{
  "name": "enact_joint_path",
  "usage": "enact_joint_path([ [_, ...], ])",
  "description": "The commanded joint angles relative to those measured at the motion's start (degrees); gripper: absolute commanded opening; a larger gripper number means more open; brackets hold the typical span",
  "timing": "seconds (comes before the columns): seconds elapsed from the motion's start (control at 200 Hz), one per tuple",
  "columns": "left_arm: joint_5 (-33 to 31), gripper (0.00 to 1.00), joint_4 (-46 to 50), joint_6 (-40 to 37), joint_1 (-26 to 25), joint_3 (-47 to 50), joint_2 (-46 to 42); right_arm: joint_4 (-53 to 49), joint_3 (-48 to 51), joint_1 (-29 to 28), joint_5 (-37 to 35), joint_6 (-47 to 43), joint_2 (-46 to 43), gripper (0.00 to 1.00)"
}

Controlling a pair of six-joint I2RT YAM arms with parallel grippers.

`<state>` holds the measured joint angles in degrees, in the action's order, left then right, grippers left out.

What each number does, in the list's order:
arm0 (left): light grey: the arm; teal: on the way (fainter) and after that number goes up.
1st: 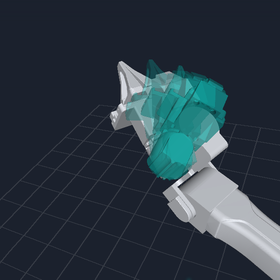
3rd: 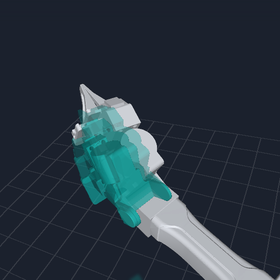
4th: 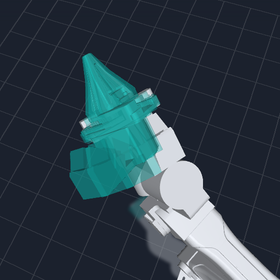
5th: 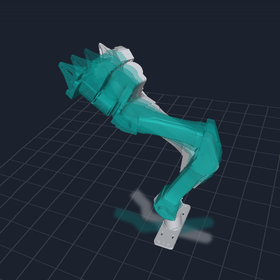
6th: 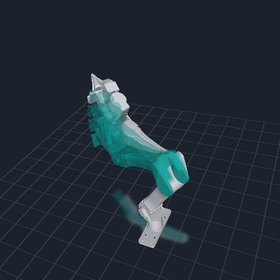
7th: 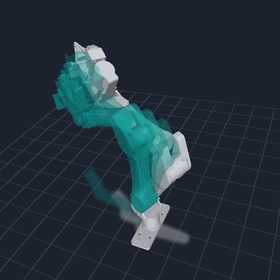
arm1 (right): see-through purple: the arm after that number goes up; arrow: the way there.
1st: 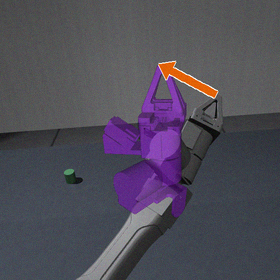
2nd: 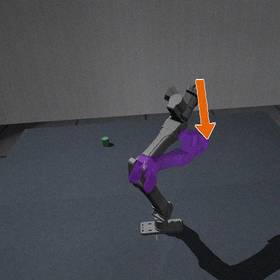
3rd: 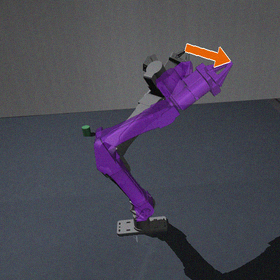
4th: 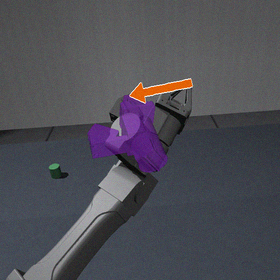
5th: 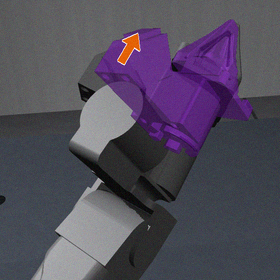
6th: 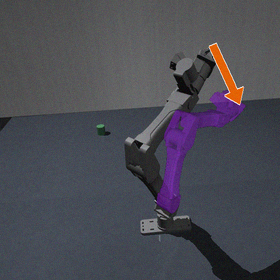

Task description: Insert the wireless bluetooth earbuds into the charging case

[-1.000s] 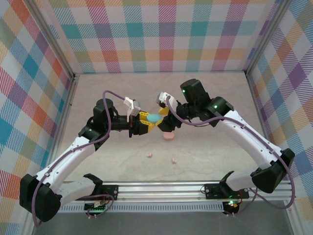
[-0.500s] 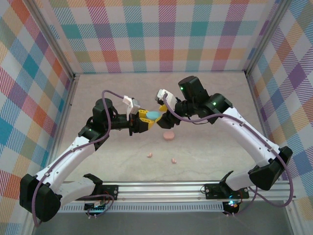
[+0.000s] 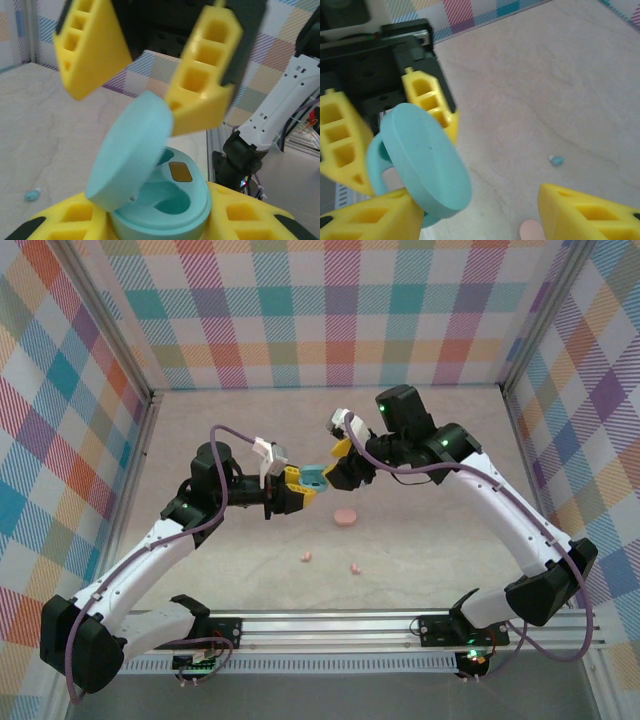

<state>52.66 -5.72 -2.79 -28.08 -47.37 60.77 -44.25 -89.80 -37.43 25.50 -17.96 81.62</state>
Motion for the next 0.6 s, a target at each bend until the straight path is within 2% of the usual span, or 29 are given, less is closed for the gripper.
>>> enact_joint_path([
  [0.0,2.9,0.23,-0.1,-1.0,-0.4,0.1,-0.9,1.8,-2.4,0.4,0.2,1.4,1.2,0.62],
  [0.595,0.1,0.23,-1.3,0.6,-0.4,1.1,-0.6,0.3,-3.2,0.4,1.8,7.0,1.5,0.63],
])
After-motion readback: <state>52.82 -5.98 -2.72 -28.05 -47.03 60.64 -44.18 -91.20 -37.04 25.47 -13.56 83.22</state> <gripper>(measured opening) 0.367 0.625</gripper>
